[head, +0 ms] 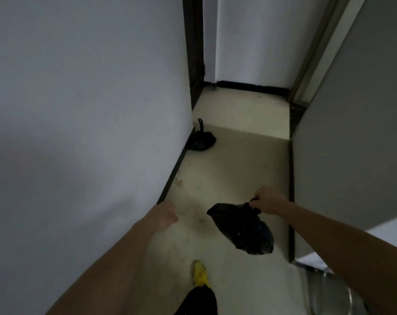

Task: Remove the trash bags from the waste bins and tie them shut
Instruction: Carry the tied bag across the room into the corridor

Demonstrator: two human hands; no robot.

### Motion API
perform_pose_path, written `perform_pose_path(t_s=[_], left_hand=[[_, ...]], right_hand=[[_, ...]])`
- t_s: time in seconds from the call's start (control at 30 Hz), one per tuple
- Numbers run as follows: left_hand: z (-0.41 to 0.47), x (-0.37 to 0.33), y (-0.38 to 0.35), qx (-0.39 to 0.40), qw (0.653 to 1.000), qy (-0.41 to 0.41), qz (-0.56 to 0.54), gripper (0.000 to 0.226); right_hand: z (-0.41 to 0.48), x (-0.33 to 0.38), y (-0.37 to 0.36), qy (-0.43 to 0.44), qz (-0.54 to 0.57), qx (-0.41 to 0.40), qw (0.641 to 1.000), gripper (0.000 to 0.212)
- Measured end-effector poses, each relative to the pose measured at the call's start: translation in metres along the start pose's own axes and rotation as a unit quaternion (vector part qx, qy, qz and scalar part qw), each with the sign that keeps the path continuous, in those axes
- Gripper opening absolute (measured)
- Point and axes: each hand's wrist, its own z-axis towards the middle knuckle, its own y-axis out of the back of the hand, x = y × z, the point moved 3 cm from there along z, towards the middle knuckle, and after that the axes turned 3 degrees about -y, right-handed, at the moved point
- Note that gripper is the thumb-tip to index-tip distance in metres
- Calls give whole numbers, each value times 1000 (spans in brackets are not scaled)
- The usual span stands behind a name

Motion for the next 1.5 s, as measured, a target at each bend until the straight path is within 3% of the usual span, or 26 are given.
perform_pose_path(t_s=[0.07, 0.17, 0.37, 0.5, 0.77, 1.13, 1.3, 1.5], left_hand=[[50, -14, 45, 13, 1000, -5, 13, 23], [106, -33, 98, 15, 999, -23, 21, 15], [212, -77, 173, 13, 998, -56, 40, 25], [291, -80, 204, 15, 998, -13, 57, 33], [463, -82, 257, 13, 998, 56, 5, 27], [660, -35, 222, 32, 993, 113, -29, 22], [754, 15, 195, 21, 989, 129, -72, 23], [824, 74, 145, 40, 990, 128, -34, 26]], right_hand=[[46, 17, 31, -17, 11, -5, 1000, 26], [98, 45, 71, -20, 28, -19, 999, 29], [208, 101, 135, 2, 43, -13, 999, 36], [306, 129, 152, 21, 42, 11, 999, 36], [514, 164, 162, 32, 20, 90, 995, 33], [732, 222, 116, 84, -9, 112, 990, 14], [822, 225, 63, 80, -12, 77, 994, 26], [902, 213, -30, 44, -33, 113, 992, 27]])
